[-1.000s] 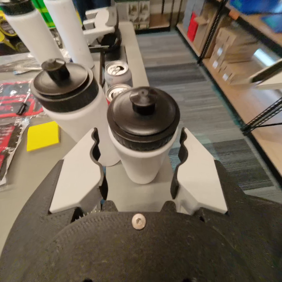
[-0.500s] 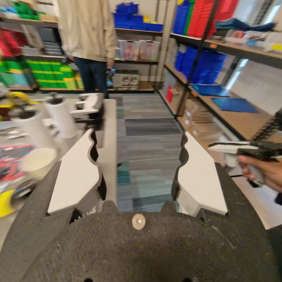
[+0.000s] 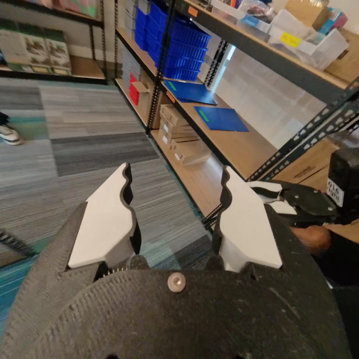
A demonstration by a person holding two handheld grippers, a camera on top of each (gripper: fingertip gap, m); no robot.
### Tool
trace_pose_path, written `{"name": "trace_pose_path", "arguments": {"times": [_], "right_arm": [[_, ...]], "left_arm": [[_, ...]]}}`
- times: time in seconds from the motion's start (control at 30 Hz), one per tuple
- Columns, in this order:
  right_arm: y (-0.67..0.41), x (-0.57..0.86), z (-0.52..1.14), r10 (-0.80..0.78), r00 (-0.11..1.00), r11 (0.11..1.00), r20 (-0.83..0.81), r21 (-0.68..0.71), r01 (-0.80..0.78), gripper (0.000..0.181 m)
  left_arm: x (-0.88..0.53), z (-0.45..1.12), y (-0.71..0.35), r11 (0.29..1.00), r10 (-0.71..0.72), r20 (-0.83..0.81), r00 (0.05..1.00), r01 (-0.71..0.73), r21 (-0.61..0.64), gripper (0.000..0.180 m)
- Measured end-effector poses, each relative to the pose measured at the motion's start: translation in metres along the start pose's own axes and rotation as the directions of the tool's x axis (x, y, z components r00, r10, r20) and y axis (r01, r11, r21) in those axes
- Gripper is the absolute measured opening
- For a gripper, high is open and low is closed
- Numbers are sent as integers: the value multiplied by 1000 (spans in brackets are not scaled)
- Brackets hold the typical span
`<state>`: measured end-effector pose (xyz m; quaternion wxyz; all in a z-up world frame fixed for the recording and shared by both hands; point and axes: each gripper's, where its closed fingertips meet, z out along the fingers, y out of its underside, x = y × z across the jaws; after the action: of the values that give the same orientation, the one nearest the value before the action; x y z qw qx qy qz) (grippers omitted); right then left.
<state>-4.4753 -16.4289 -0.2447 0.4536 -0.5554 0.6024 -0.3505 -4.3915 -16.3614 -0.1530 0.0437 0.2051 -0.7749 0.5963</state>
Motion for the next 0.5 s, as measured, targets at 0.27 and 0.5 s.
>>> {"name": "trace_pose_path", "arguments": {"times": [0.27, 0.5], "right_arm": [[-104, 242, 138, 2, 983, 1000, -184, -30, -7, 44], [-273, 434, 224, 0, 923, 975, -386, 203, 85, 64]], "left_arm": [[-108, 251, -95, 995, -81, -170, 982, 69, -71, 91], [-179, 436, -266, 990, 136, -250, 959, -139, 3, 86]]}}
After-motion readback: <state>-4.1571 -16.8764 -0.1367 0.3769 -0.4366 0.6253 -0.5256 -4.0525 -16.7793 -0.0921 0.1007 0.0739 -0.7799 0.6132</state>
